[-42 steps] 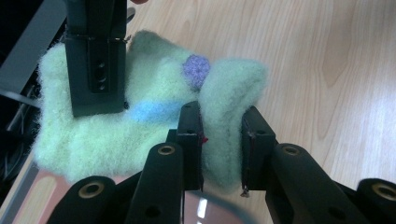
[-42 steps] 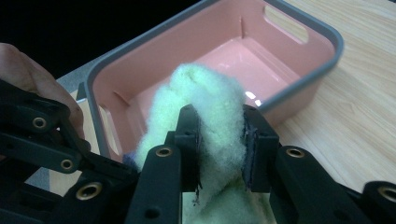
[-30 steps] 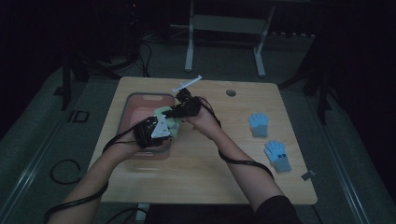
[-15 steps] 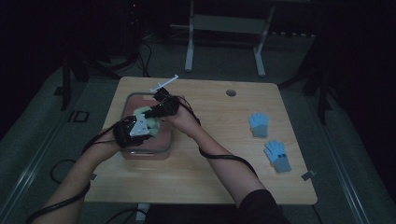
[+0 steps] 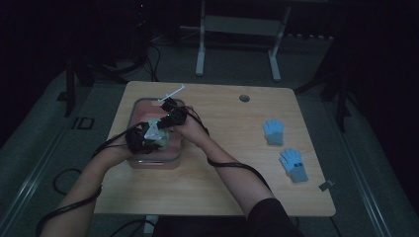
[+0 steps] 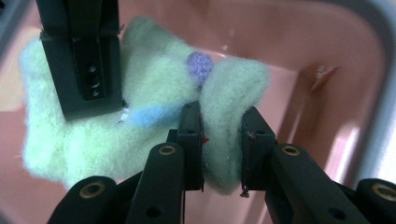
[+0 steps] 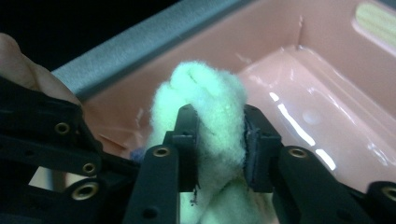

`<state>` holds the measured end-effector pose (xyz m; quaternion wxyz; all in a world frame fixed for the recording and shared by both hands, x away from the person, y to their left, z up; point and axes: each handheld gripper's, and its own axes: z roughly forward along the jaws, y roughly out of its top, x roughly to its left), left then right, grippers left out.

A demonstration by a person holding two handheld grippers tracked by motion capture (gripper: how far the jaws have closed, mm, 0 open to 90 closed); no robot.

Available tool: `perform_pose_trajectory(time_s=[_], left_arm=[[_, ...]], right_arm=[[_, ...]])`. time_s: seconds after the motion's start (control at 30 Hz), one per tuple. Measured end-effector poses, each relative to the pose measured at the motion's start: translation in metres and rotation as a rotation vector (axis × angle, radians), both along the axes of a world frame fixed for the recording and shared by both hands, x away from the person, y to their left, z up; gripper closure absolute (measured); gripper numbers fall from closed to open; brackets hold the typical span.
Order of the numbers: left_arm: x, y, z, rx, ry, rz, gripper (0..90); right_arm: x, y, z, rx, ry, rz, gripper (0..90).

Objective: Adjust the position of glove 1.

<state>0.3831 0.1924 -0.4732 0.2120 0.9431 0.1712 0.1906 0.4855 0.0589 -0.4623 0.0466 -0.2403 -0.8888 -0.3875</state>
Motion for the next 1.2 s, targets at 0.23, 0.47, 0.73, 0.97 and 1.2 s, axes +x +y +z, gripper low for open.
perform_pose_trajectory(time_s=[0.23, 0.47, 0.73, 0.97, 1.2], left_arm=[[0.019, -0.012, -0.011, 0.065, 0.091, 0.006, 72.8], [0.023, -0.015, -0.018, 0.053, 0.133, 0.021, 65.3], [0.014, -0.012, 0.002, -0.083, 0.069, 0.118, 22.0], [0.008, -0.017, 0.01, -0.145, 0.059, 0.169, 8.5], [-0.001, -0.028, 0.015, -0.246, 0.039, 0.181, 2.7]], right_arm=[[0.009, -0.012, -0.011, -0.061, 0.029, -0.014, 54.6], [0.009, -0.033, -0.013, -0.037, 0.028, -0.017, 51.5], [-0.008, -0.062, 0.007, 0.025, -0.015, 0.021, 48.2], [-0.023, -0.081, 0.017, 0.061, -0.053, 0.036, 40.7], [-0.029, -0.101, 0.021, 0.066, -0.075, 0.026, 36.4]])
